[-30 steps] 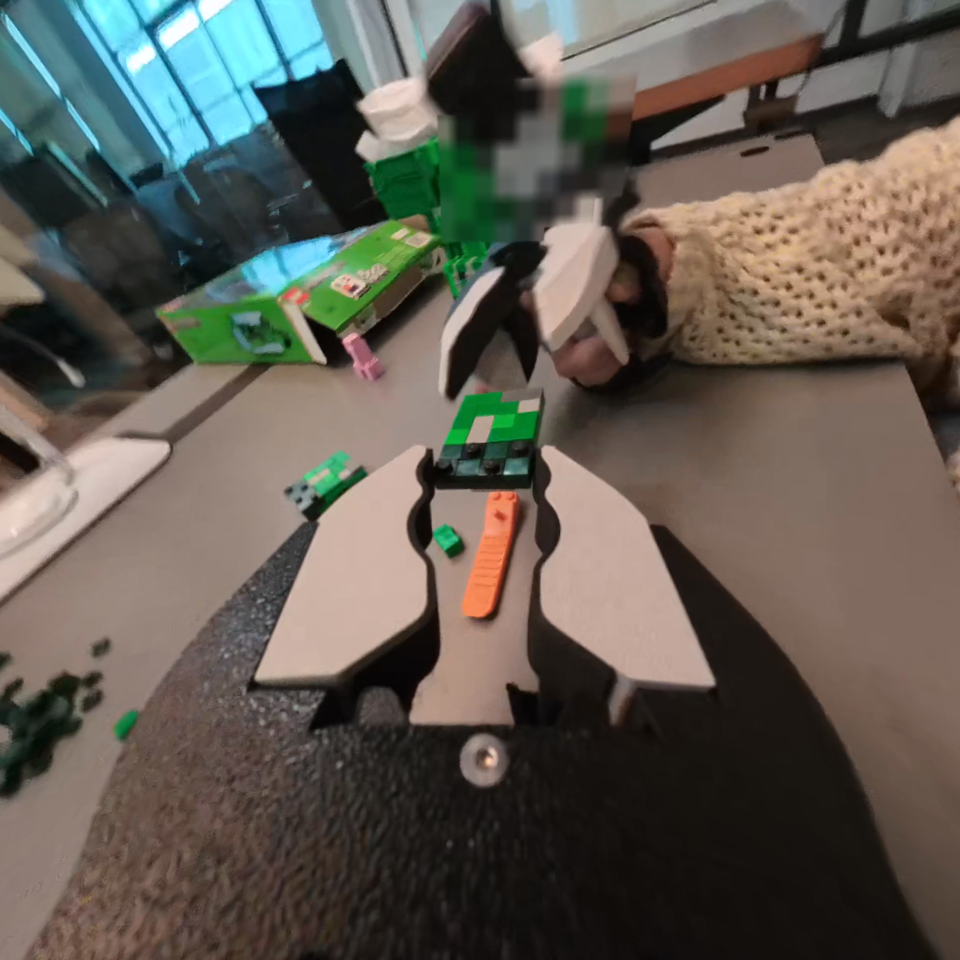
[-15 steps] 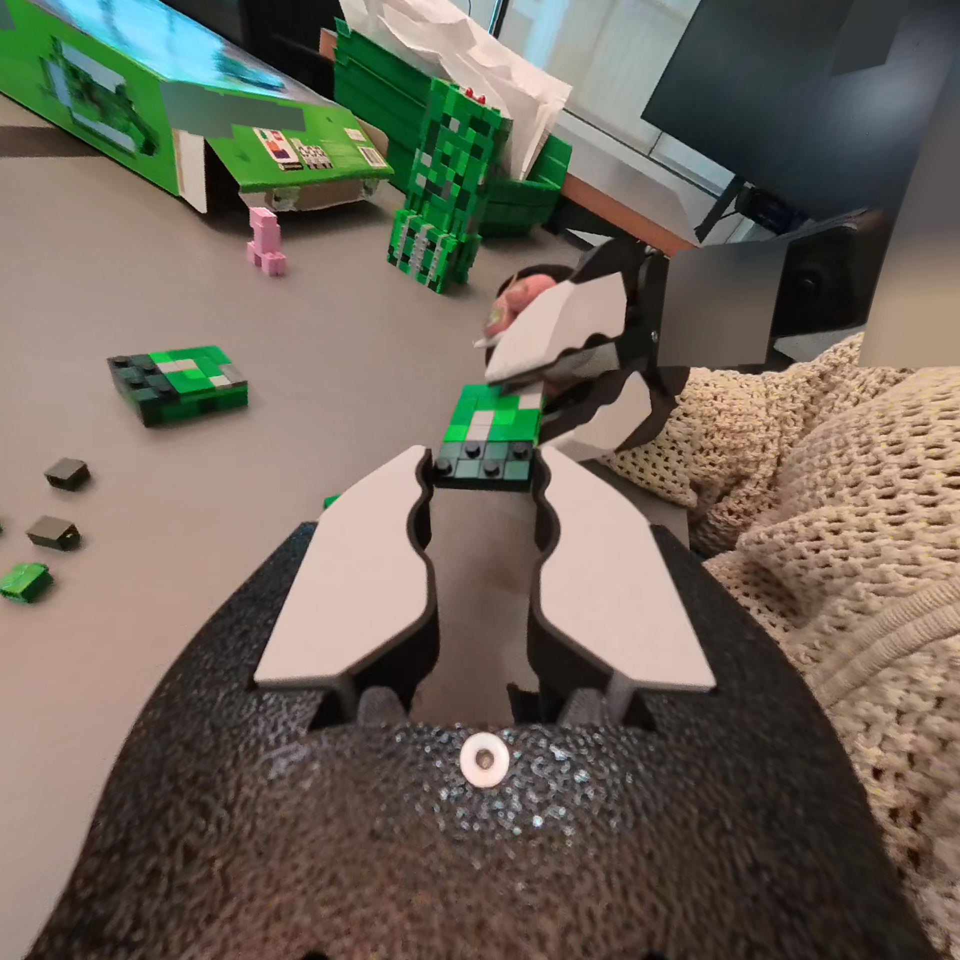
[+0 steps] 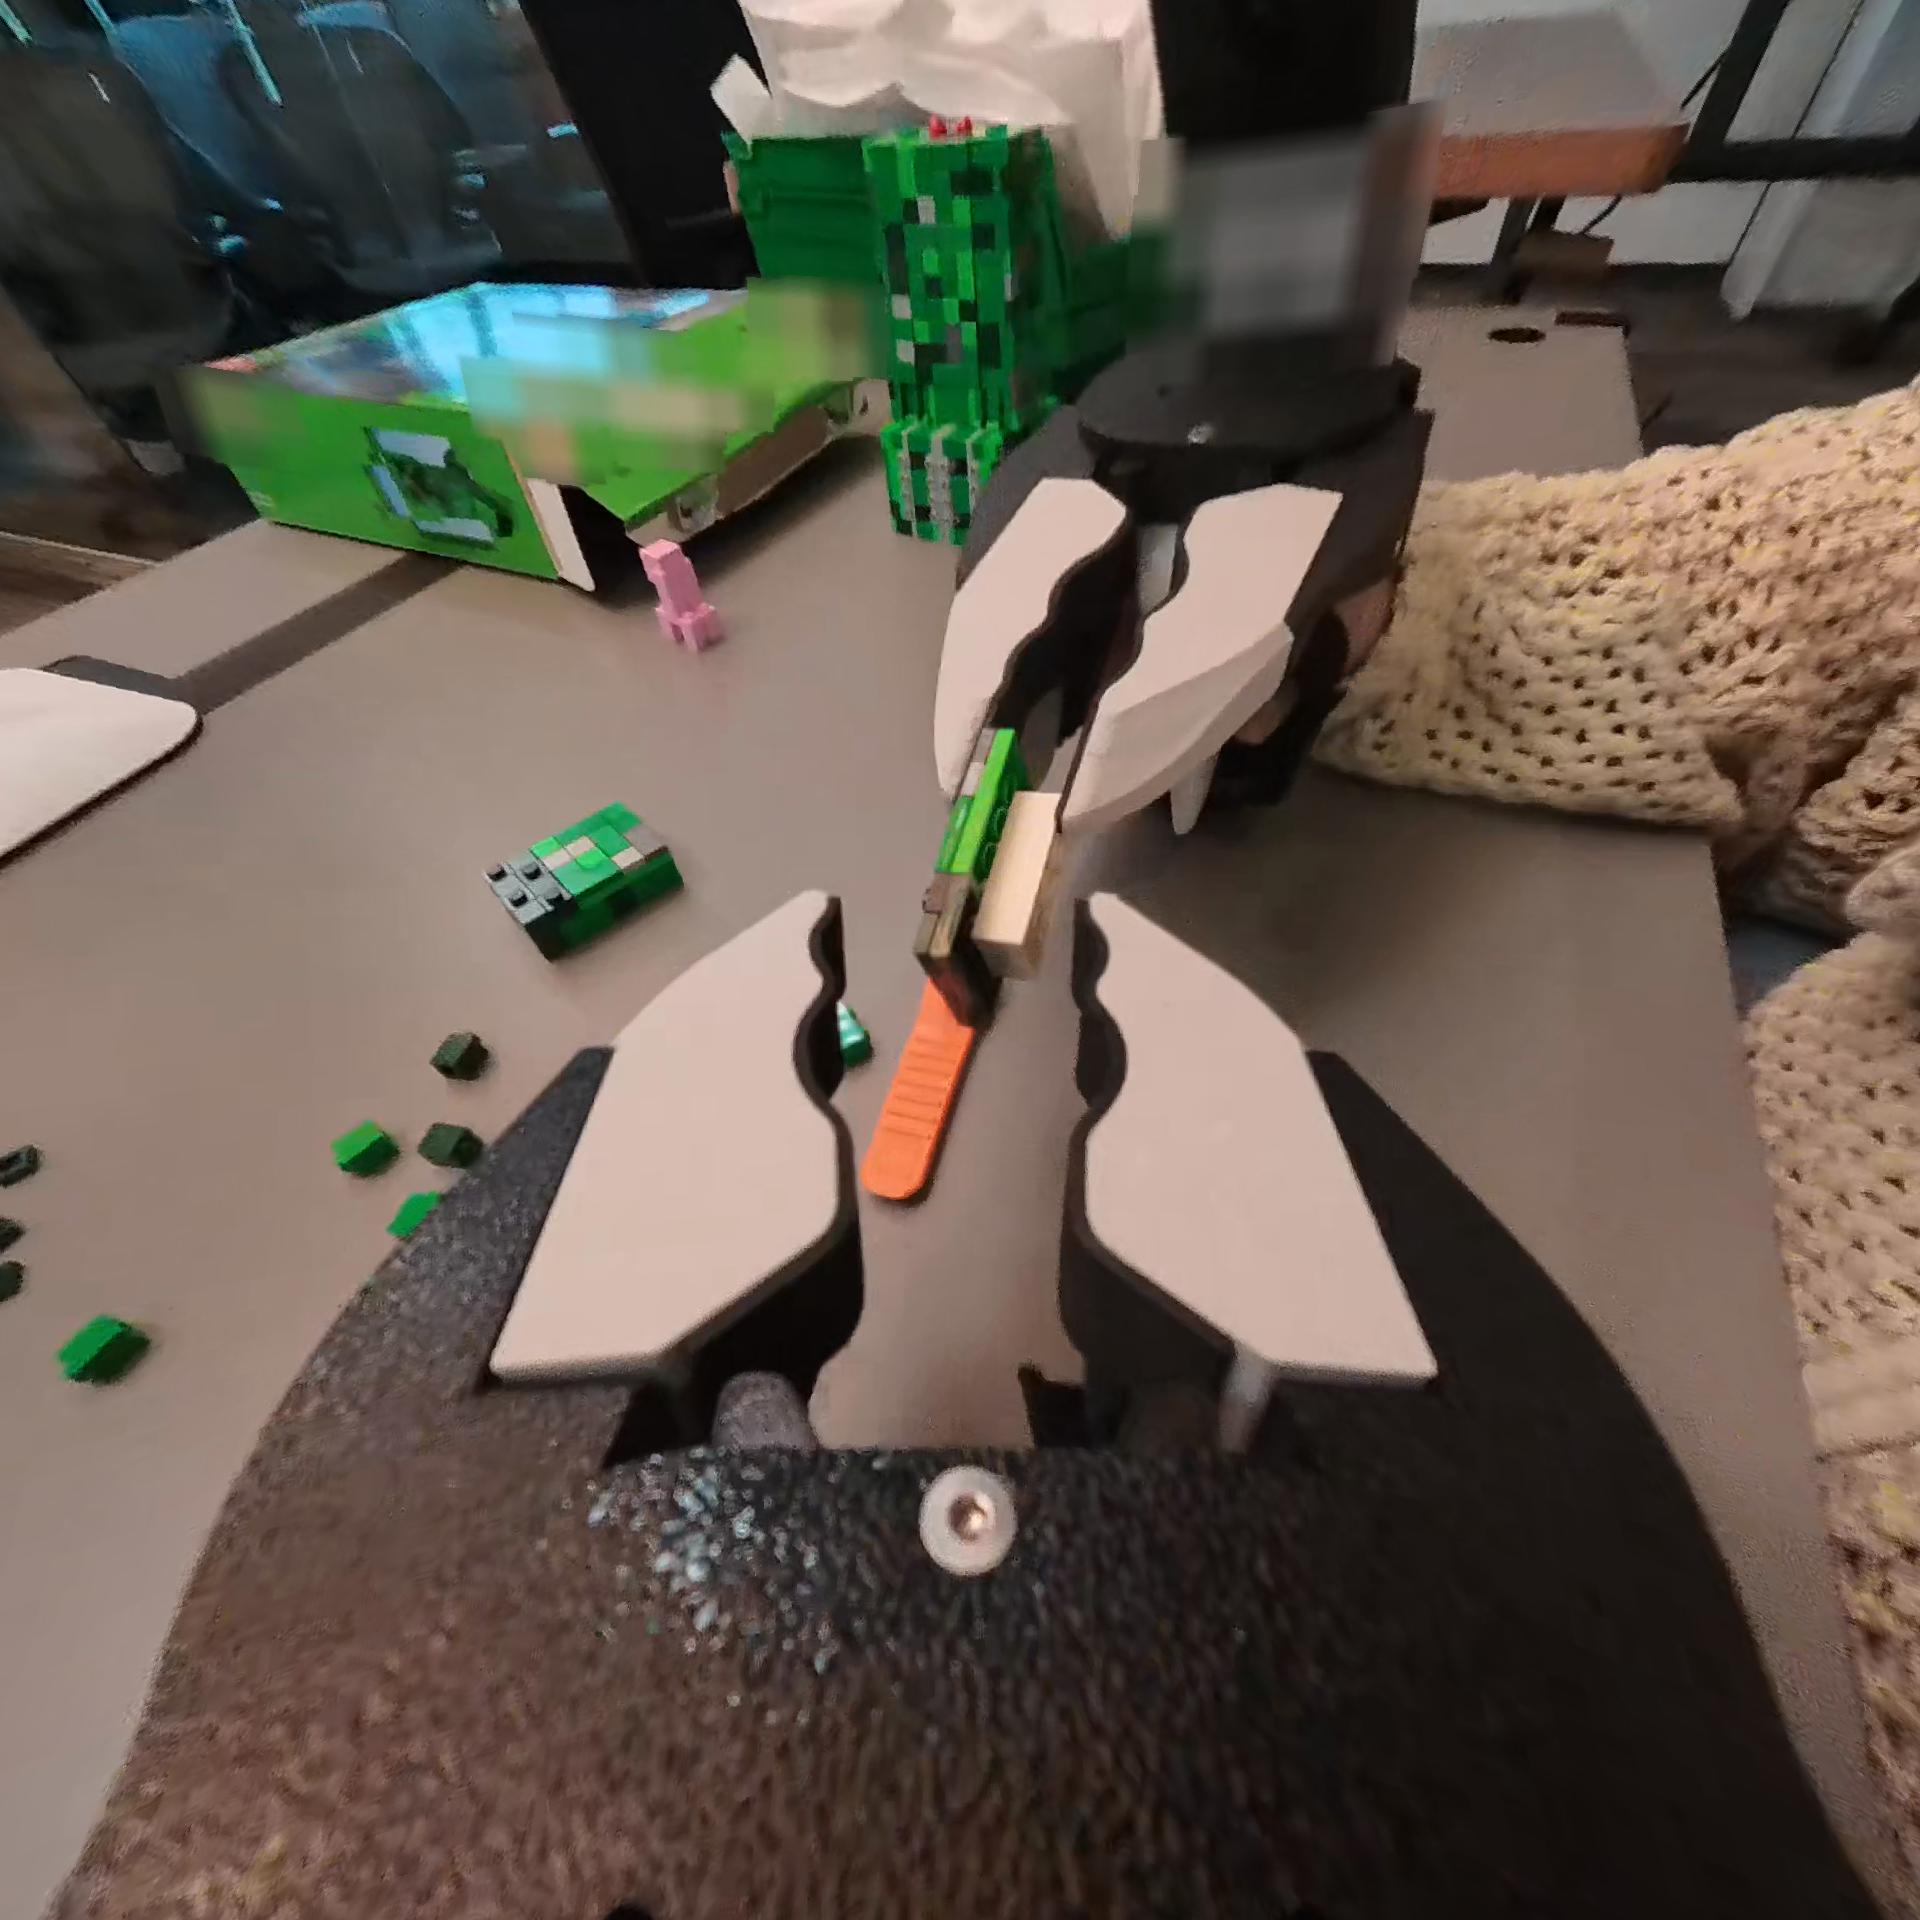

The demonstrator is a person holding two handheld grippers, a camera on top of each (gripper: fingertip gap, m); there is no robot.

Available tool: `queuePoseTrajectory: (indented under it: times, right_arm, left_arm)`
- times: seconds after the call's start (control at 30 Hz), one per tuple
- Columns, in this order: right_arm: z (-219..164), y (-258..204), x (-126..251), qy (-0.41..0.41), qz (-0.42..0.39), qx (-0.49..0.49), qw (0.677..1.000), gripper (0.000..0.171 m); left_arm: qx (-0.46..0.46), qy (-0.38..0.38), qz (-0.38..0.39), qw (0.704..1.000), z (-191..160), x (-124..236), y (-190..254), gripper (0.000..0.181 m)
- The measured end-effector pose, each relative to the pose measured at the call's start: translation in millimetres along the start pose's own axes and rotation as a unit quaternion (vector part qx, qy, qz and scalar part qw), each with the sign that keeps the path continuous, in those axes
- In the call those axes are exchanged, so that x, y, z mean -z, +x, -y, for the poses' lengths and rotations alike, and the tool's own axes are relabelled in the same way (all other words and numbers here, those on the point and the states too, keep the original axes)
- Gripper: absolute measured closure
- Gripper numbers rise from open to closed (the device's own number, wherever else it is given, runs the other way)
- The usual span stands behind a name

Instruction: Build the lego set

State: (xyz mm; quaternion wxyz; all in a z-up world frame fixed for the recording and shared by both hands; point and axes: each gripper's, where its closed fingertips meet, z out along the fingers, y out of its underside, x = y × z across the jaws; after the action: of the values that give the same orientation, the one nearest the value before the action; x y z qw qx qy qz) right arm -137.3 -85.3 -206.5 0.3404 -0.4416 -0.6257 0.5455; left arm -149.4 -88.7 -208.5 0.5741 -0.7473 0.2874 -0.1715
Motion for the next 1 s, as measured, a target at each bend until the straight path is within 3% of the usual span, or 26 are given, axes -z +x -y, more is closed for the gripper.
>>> queuePoseTrajectory:
  times: [0.27, 0.43, 0.6, 0.73, 1.0]
  right_arm:
    - [4.9, -4.9, 0.9, 0.019, 0.014, -0.001, 1.0, 0.153]
    - [6.0, -6.3, 1.8, 0.022, 0.008, 0.019, 1.0, 0.152]
    - [-0.6, -9.6, 1.6, -0.004, 0.016, 0.043, 0.999, 0.141]
    - [-2.8, -13.8, 1.3, -0.012, 0.023, 0.061, 0.998, 0.151]
    - [-4.7, -17.3, 2.0, -0.02, 0.03, 0.081, 0.996, 0.147]
  left_arm:
    - [0.027, 0.008, -0.02, 0.999, -1.1, -2.0, 6.6, 0.156]
    - [0.028, 0.014, -0.025, 0.999, 0.7, -1.6, 8.3, 0.158]
    - [0.008, 0.007, -0.038, 0.999, 0.0, -2.0, 14.1, 0.16]
    - [-0.012, -0.004, -0.047, 0.999, -2.8, -2.9, 18.4, 0.16]
    - [-0.016, 0.0, -0.063, 0.998, -4.0, -2.5, 23.3, 0.16]
